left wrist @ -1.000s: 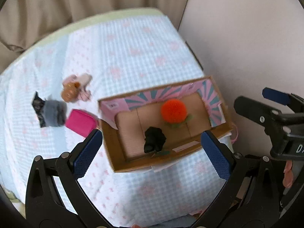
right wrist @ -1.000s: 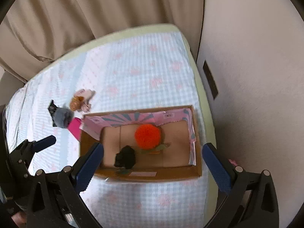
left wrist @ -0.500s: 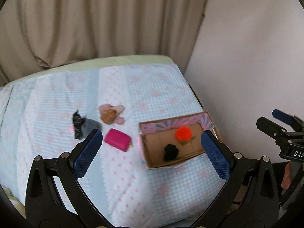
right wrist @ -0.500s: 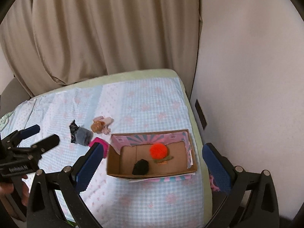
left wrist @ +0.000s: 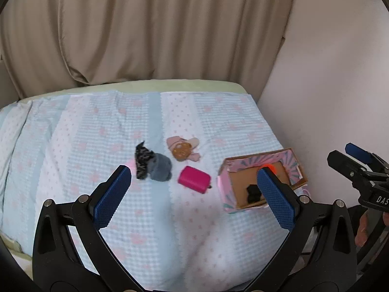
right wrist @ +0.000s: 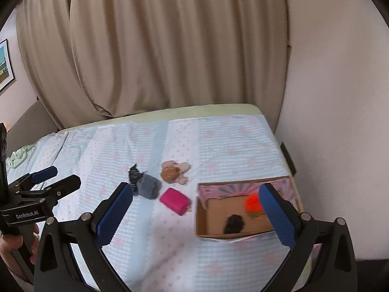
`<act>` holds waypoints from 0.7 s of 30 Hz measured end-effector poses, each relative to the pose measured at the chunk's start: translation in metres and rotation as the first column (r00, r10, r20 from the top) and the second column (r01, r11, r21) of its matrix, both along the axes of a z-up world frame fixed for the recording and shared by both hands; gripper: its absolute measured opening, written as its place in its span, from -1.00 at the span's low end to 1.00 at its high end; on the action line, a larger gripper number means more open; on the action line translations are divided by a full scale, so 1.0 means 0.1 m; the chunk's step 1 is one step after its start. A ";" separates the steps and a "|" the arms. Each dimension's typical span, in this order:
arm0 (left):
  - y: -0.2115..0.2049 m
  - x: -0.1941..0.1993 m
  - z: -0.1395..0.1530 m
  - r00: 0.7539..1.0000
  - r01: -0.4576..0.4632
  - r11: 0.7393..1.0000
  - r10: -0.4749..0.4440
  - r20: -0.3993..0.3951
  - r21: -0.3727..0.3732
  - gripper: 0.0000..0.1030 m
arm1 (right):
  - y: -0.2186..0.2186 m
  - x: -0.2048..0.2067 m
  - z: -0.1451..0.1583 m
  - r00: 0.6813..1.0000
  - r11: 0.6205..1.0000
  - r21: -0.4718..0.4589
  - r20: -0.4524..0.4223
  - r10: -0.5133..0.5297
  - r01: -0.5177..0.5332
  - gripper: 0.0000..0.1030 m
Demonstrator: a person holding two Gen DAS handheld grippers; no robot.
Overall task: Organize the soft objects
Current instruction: 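Move both tools back toward the patterned scrunchie and grey pouch, then grasp the black patterned scrunchie with the left tool while the right tool grasps the grey fuzzy pouch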
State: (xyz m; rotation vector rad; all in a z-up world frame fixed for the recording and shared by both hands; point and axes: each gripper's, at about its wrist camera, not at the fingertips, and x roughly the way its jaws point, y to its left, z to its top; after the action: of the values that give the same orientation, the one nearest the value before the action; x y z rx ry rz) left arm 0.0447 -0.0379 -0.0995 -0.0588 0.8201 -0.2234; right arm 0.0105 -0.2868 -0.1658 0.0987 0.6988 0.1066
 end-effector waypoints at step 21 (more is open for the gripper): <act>1.50 1.57 -1.58 0.986 0.118 0.991 -0.125 -0.114 -0.068 0.89 | 1.68 1.14 -1.45 0.998 0.997 0.069 -0.057 0.021 -0.017 1.00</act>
State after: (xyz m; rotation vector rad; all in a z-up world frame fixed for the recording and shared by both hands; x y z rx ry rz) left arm 0.2019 0.1122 -0.2579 -0.0803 0.9354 -0.3634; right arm 0.1242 -0.1185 -0.3108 0.1612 0.7537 0.1467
